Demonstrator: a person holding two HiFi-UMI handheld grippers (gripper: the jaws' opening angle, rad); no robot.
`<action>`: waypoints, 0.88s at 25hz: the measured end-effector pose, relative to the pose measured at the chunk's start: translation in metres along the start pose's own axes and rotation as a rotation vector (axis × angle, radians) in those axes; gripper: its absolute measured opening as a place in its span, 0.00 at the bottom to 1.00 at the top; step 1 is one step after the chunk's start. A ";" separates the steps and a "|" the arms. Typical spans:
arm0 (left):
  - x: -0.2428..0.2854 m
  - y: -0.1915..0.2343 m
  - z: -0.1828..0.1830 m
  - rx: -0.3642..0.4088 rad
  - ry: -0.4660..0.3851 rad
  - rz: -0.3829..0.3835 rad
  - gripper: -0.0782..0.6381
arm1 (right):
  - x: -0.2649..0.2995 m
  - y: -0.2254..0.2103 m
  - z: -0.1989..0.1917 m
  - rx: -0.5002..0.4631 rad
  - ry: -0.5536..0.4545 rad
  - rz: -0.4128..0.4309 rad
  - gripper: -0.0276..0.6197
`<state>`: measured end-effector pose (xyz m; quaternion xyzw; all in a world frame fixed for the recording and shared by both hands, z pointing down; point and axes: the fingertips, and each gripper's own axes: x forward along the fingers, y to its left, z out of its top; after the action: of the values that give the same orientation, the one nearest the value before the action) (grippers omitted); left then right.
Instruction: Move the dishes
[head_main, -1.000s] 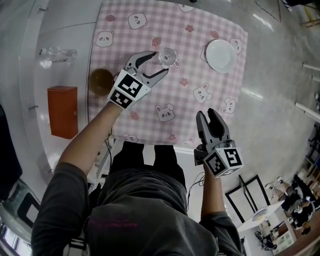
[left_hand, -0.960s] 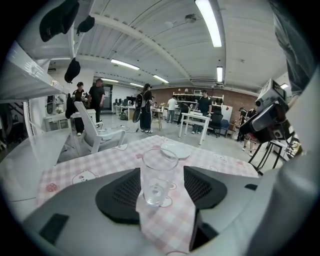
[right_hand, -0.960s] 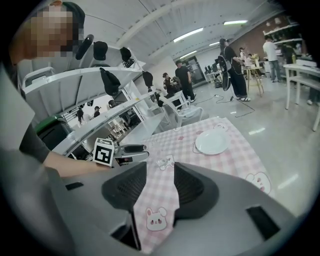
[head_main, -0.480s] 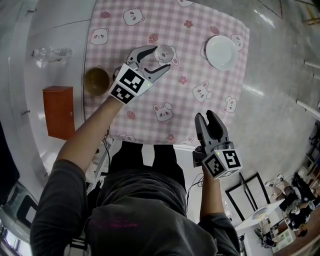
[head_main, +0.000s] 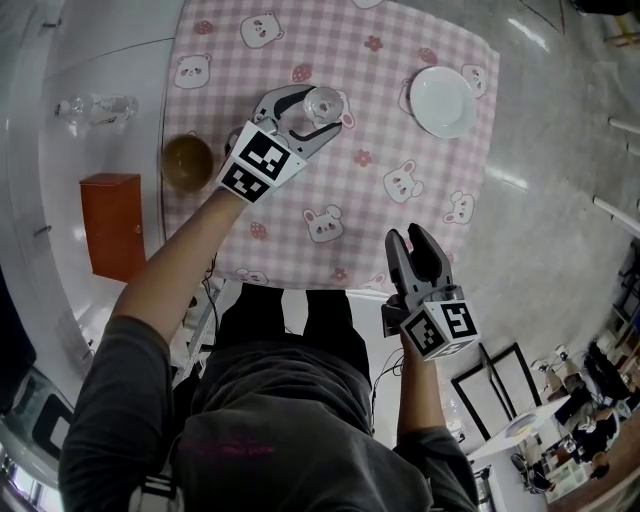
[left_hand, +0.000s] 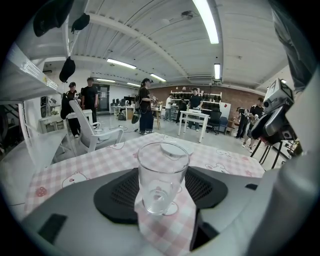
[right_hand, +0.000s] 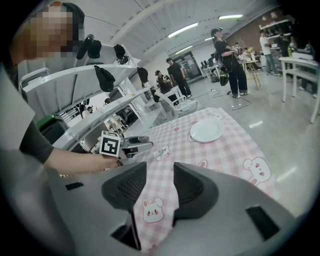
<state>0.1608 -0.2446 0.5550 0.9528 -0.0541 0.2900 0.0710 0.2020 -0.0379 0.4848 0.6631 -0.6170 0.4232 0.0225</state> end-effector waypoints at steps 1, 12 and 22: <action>0.002 0.000 -0.001 0.001 0.000 0.001 0.50 | 0.000 -0.001 -0.001 0.000 0.000 -0.002 0.29; 0.013 0.002 -0.004 0.016 0.007 0.004 0.50 | -0.003 -0.008 -0.009 0.016 0.000 -0.022 0.29; 0.015 0.003 -0.004 0.029 0.003 0.016 0.49 | -0.007 -0.009 -0.011 0.029 -0.004 -0.026 0.29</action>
<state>0.1702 -0.2476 0.5669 0.9528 -0.0575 0.2929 0.0546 0.2044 -0.0242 0.4922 0.6722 -0.6022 0.4303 0.0172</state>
